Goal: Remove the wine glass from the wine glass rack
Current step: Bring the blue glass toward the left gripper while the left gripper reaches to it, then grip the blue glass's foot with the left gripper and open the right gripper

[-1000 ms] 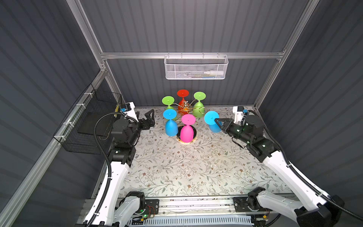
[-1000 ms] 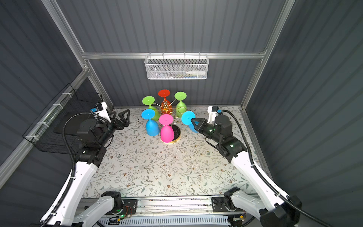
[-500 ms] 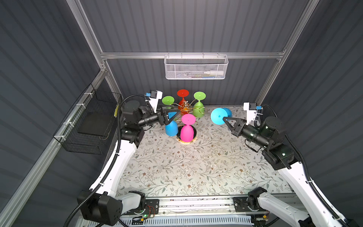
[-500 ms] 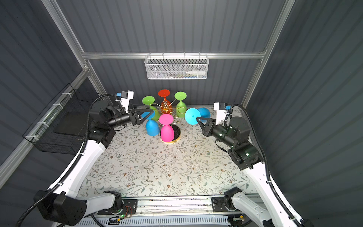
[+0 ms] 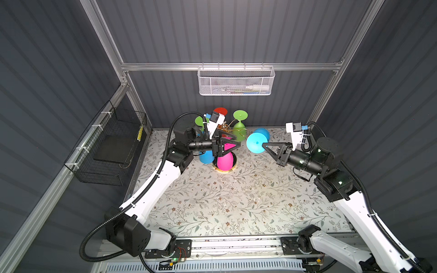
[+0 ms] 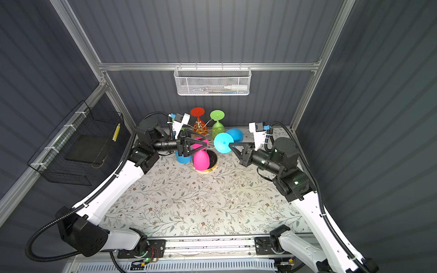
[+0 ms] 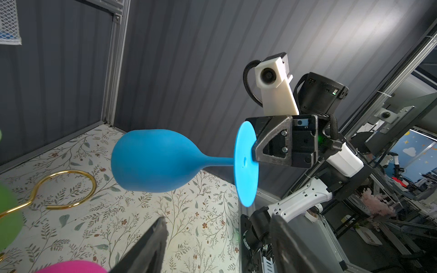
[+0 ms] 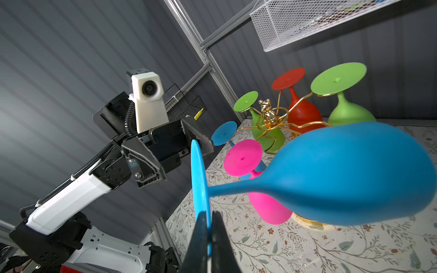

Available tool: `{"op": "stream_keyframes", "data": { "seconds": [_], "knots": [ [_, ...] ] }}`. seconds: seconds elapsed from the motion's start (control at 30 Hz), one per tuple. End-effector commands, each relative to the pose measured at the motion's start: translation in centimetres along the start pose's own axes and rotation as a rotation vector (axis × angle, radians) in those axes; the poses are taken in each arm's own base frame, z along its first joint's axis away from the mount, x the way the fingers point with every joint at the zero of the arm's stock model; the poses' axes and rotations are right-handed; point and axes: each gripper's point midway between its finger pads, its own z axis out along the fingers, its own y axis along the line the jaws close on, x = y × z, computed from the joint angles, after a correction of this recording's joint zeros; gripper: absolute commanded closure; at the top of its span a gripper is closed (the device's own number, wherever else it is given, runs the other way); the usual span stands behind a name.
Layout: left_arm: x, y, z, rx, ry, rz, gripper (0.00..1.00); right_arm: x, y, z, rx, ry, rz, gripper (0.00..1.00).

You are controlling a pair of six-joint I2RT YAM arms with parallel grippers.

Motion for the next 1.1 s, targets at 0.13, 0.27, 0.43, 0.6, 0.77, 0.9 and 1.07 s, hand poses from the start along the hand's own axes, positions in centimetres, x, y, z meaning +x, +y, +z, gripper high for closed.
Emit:
{"op": "stream_keyframes", "data": {
  "seconds": [0.13, 0.27, 0.43, 0.6, 0.77, 0.9, 1.07],
  "knots": [
    [-1.9, -3.0, 2.1, 0.128, -0.007, 0.067, 0.37, -1.0, 2.7, 0.0, -0.096, -0.019, -0.037, 1.0],
    [-1.5, -3.5, 3.0, 0.163, 0.011, 0.057, 0.39, -0.9, 2.7, 0.2, -0.098, -0.016, -0.036, 1.0],
    [-1.2, -4.1, 3.6, 0.202, 0.025, 0.055, 0.47, -0.8, 2.7, 0.4, -0.098, -0.015, -0.037, 1.0],
    [-0.8, -4.1, 3.9, 0.219, 0.04, 0.037, 0.59, -0.9, 2.8, 0.4, -0.095, -0.019, -0.042, 1.0],
    [-0.8, -4.2, 4.0, 0.226, 0.042, 0.019, 0.78, -0.8, 2.5, 0.5, -0.083, -0.015, -0.037, 1.0],
    [-1.6, -3.9, 4.1, 0.198, 0.026, -0.014, 1.0, -0.7, 1.9, 0.4, -0.054, -0.023, -0.042, 1.0],
    [-2.7, -2.3, 4.8, 0.12, 0.036, -0.154, 1.0, -0.3, -0.1, -0.6, 0.068, -0.051, -0.095, 0.59]
  ]
}}
